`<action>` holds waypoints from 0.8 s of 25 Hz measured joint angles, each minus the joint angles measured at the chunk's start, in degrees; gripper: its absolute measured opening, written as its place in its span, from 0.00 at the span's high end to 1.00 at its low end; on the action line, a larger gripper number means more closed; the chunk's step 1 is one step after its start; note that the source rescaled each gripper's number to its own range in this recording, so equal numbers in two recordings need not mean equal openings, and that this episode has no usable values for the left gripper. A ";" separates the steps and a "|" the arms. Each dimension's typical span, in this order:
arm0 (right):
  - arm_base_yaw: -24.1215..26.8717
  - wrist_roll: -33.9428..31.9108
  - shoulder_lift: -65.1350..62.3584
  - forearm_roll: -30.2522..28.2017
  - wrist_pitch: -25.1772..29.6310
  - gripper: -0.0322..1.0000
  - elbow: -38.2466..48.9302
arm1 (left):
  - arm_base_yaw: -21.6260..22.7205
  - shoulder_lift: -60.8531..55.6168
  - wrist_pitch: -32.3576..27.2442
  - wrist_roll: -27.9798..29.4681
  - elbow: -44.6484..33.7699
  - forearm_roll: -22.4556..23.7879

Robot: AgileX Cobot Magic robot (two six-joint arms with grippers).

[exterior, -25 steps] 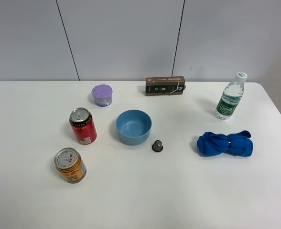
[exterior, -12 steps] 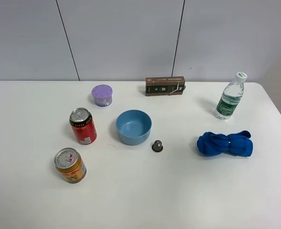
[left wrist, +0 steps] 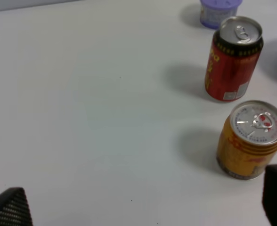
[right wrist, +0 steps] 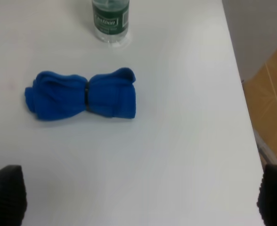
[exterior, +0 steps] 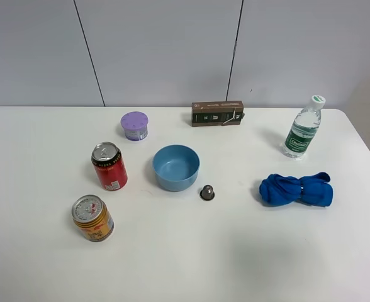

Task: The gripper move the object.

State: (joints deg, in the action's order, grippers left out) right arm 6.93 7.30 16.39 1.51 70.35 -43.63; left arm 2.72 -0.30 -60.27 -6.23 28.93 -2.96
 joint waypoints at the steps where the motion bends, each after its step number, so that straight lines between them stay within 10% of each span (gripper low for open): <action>1: 0.00 0.00 -1.55 0.43 -0.08 0.01 1.27 | 0.00 0.00 0.00 0.00 0.00 0.00; 20: -1.69 0.97 -12.11 3.29 -8.78 0.01 14.66 | 0.00 0.00 0.00 0.00 0.00 0.00</action>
State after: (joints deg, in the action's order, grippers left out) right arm 5.24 8.27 4.28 4.81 61.57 -28.97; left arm 2.72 -0.30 -60.27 -6.23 28.93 -2.96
